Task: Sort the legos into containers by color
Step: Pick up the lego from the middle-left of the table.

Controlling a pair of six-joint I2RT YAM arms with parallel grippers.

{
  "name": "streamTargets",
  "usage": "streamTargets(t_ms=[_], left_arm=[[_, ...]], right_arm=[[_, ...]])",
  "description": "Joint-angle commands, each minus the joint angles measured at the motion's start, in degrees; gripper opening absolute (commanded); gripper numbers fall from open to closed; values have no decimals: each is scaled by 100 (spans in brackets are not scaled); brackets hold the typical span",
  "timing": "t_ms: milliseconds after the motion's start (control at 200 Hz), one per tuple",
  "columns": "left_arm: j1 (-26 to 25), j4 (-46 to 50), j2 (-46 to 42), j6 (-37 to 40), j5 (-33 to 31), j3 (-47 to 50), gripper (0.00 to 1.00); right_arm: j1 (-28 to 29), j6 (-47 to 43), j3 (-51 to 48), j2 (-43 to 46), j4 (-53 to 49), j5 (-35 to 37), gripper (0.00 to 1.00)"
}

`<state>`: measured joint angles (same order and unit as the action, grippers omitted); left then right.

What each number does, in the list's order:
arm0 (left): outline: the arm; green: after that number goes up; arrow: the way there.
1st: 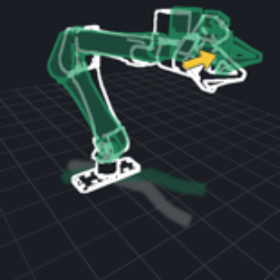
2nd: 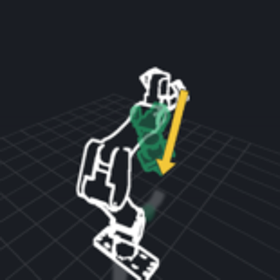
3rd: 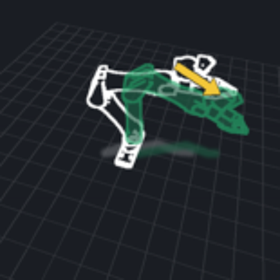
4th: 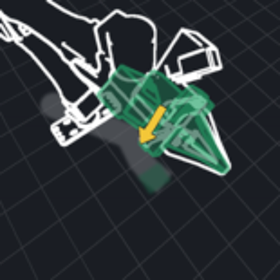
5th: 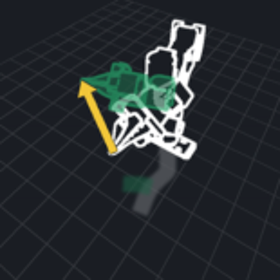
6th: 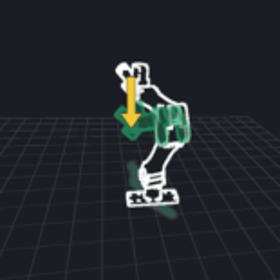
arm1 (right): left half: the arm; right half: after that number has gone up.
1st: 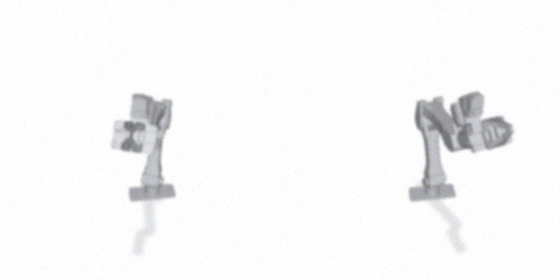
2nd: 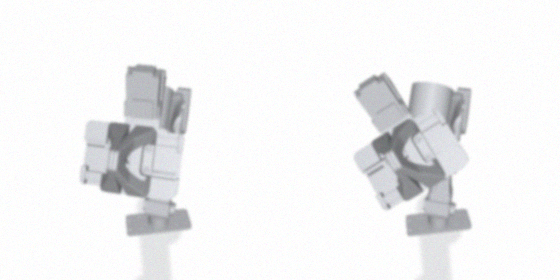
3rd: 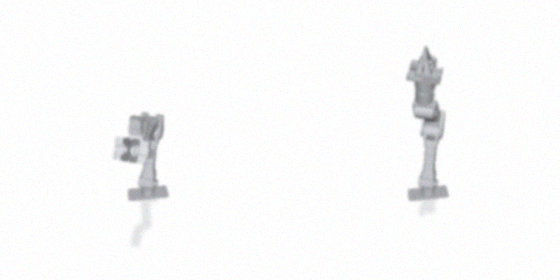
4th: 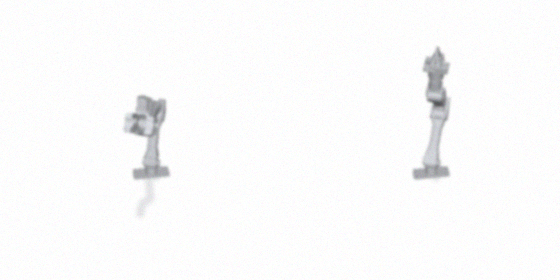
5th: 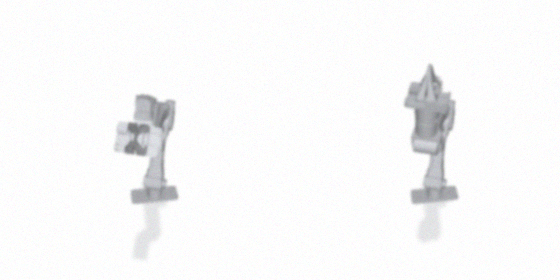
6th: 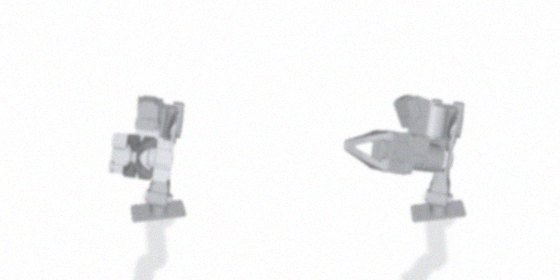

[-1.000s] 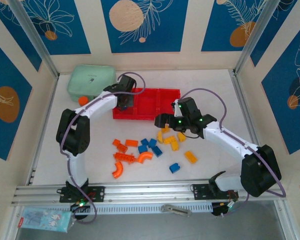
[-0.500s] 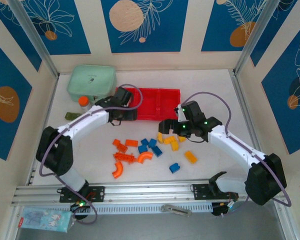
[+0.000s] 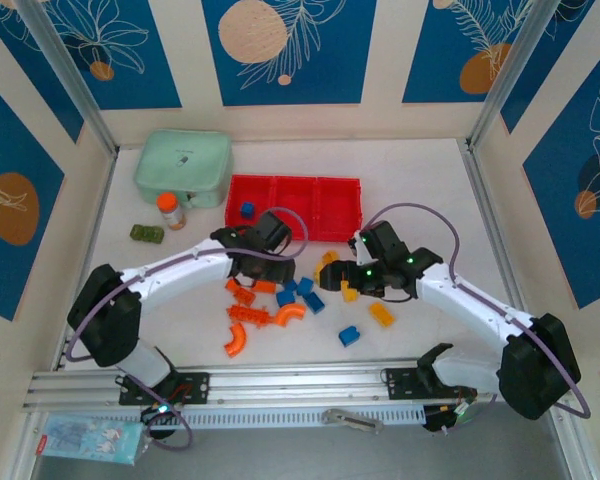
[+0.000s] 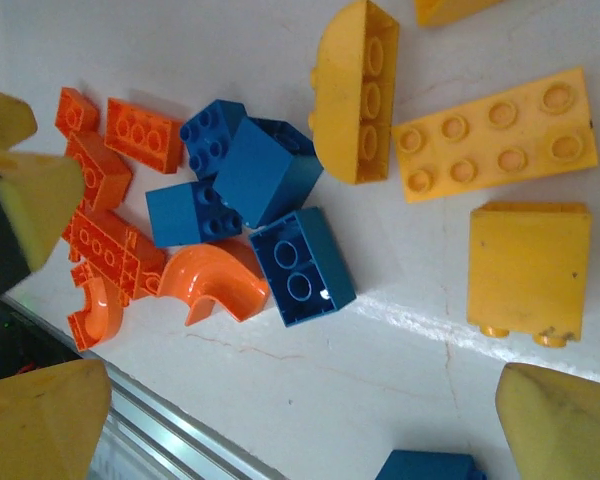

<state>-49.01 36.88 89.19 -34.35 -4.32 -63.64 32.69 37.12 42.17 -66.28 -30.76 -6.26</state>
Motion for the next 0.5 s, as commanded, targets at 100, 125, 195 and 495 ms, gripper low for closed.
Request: streamTargets(t_ms=[100,125,195,495], left_arm=[[-432,165,26,-843,-157,173,68],[-455,118,57,-932,-157,199,68],[-527,-61,143,-1146,-77,272,69],[-698,-271,726,-1698,-148,276,74]], right_arm=[[27,146,-280,275,11,-120,99],[27,146,-308,287,35,-132,99],[10,120,-404,310,131,-141,99],[-179,80,-538,381,247,-253,99]])
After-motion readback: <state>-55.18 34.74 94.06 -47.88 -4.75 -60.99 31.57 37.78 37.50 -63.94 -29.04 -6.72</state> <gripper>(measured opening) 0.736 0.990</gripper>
